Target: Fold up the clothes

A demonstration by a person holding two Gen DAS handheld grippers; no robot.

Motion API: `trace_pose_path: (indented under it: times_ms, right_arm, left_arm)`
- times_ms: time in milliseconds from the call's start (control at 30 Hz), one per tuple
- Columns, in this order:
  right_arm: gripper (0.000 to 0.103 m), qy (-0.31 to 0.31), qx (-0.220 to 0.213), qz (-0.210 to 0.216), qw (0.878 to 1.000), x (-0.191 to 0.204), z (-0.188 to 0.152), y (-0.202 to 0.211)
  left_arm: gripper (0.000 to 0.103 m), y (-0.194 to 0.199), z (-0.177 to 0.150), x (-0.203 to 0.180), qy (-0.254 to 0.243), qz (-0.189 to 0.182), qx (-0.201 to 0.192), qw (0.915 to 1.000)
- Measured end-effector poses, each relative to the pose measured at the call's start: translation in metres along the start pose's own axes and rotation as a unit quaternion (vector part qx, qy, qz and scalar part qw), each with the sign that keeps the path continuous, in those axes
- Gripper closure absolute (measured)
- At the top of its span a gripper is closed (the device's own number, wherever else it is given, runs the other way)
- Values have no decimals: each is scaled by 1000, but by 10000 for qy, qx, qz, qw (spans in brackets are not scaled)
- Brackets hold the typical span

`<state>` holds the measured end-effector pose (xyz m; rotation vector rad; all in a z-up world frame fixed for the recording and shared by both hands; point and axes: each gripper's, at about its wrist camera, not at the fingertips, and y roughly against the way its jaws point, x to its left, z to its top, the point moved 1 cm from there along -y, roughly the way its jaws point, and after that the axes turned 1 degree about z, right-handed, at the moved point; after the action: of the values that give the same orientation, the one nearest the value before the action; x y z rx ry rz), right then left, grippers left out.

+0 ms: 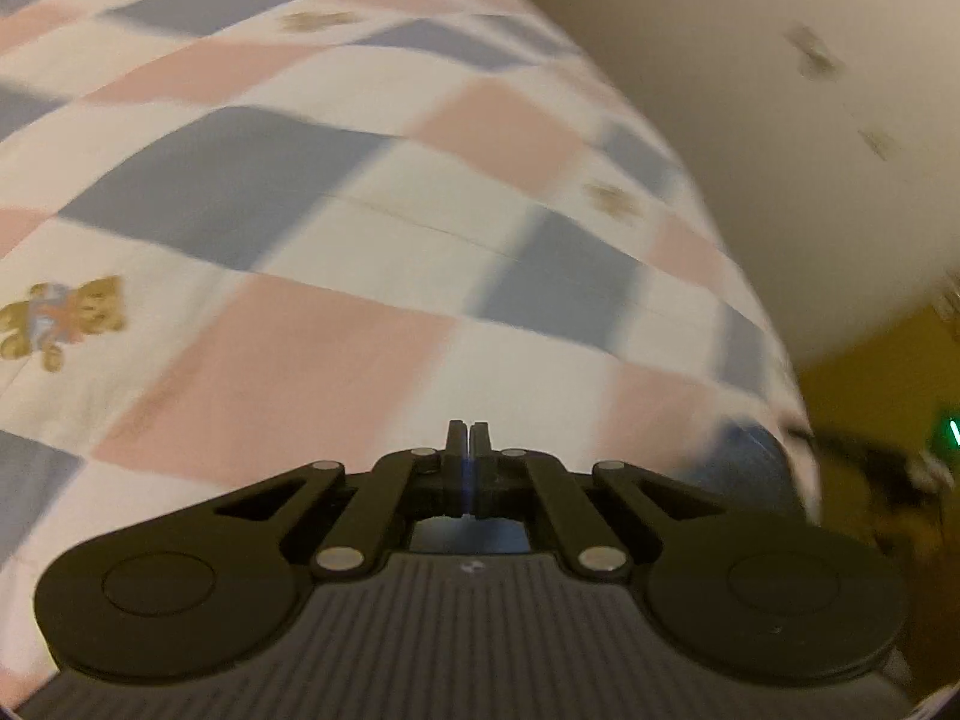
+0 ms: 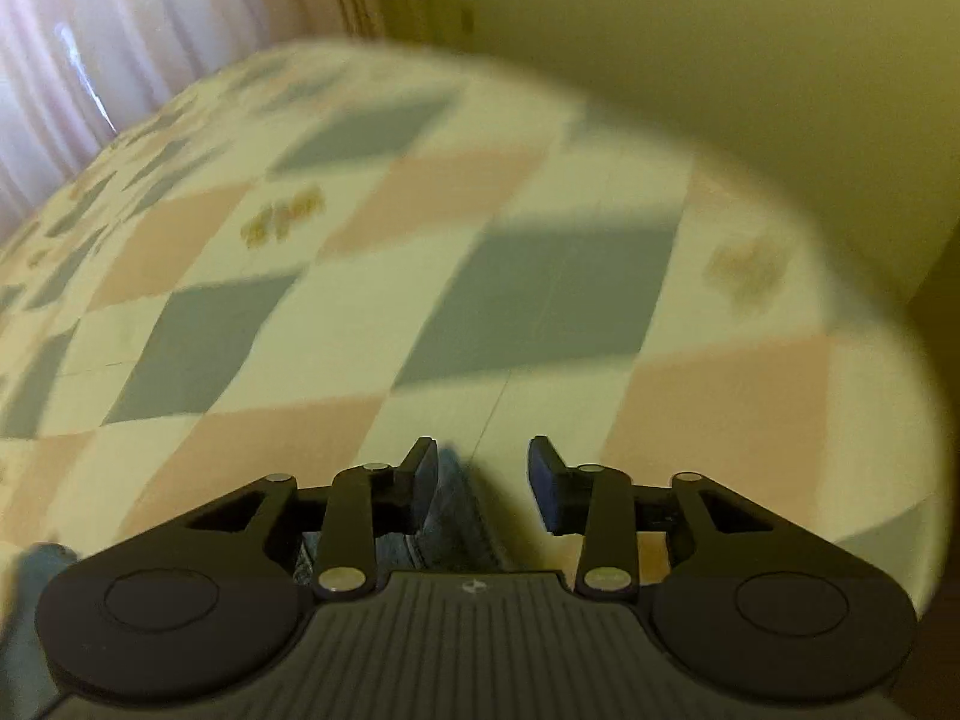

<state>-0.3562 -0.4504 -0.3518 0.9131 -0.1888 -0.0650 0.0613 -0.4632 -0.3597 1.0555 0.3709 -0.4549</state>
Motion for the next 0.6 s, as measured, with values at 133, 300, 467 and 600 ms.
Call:
trace_pose_path:
  times_ms: [133,300,467,600]
  right_arm:
    - [71,813,-135,1093,9906,59,-23,21]
    - [86,1895,377,1638,9674,125,-64,-22]
    - [103,1530,504,1524,9751,84,-65,-50]
    - [102,1335,336,1400,9805,62,-52,-28]
  left_arm:
    - [103,-13,-35,-46,-556,-425,169,9974]
    - [103,-79,-46,-42,-813,-105,161,9965]
    - [100,-100,-49,-15,-1213,-167,163,9923]
    - [102,-58,-36,-8,-837,108,-397,9956]
